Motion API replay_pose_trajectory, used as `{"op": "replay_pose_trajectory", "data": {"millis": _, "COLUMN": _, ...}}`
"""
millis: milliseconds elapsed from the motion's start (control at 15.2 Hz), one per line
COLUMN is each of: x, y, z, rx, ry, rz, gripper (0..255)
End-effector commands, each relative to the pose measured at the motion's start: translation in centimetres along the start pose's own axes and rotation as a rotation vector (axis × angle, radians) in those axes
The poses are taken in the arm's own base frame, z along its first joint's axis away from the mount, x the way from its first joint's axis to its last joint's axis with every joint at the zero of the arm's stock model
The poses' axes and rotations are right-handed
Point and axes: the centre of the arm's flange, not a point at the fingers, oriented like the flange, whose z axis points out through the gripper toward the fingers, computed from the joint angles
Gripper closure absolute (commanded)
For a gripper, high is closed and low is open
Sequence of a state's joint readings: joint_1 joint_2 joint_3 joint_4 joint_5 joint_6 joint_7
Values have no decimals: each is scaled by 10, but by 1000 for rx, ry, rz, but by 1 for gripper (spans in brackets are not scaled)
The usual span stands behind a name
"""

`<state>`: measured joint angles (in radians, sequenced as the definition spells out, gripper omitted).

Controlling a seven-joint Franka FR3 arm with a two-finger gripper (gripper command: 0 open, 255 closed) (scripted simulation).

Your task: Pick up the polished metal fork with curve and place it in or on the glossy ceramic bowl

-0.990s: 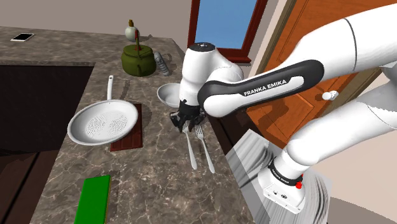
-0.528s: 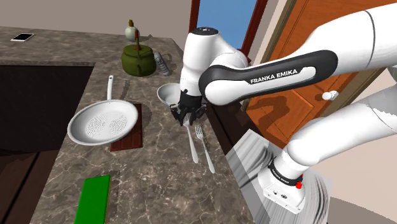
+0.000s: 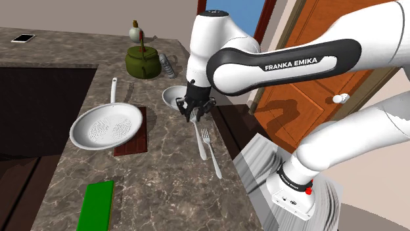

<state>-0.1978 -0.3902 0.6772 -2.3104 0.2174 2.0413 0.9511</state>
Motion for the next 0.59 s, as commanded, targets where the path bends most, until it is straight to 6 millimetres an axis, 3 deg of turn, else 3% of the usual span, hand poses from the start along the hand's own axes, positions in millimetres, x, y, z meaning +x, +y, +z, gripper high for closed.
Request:
{"op": "replay_pose_trajectory", "data": {"millis": 0, "x": 20, "y": 1, "z": -2, "rx": 0, "ry": 0, "rz": 0, "gripper": 255}}
{"op": "replay_pose_trajectory", "data": {"millis": 528, "x": 125, "y": 1, "z": 4, "rx": 0, "ry": 0, "rz": 0, "gripper": 255}}
